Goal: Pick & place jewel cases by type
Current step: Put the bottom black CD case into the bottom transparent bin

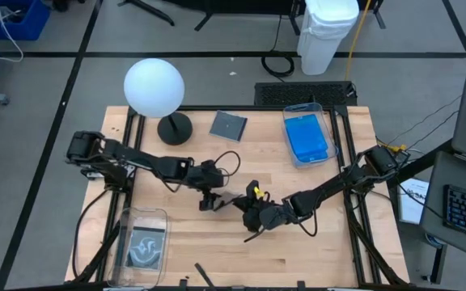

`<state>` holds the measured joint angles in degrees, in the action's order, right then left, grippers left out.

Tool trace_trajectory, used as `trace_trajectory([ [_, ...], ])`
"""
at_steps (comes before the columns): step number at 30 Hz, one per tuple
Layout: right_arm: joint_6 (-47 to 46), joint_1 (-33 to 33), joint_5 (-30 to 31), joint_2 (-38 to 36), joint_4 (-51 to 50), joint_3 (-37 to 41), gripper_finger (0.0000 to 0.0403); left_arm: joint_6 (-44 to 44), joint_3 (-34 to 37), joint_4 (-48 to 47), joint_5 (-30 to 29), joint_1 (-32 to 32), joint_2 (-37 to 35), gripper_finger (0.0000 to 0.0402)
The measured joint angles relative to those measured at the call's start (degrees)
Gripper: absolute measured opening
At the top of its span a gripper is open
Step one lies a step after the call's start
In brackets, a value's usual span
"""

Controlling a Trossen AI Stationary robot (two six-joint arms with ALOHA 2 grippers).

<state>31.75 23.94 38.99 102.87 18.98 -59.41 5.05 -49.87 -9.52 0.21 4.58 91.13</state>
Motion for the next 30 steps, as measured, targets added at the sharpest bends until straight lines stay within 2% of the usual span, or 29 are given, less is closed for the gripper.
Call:
trace_trajectory([
  [11, -0.6, 0.1, 0.2, -0.2, 0.2, 0.0, 0.0016, -0.3, 0.1, -2.0, -3.2, 0.1, -12.0, 0.0237],
  [20, -0.8, 1.6, -0.6, -5.0, 2.6, 0.0, 0.0003, -0.9, 0.0, -1.1, -3.3, 0.1, -20.9, 0.0237],
  [26, -2.3, 1.3, -5.8, -7.9, 3.2, -0.1, 0.0005, -2.7, 0.1, -1.5, -3.3, 0.0, -25.3, 0.0237],
  [30, -9.9, -0.4, -15.8, -7.9, -0.8, 0.0, 0.0004, -3.1, 0.0, -2.6, -3.3, 0.0, -26.5, 0.0237],
])
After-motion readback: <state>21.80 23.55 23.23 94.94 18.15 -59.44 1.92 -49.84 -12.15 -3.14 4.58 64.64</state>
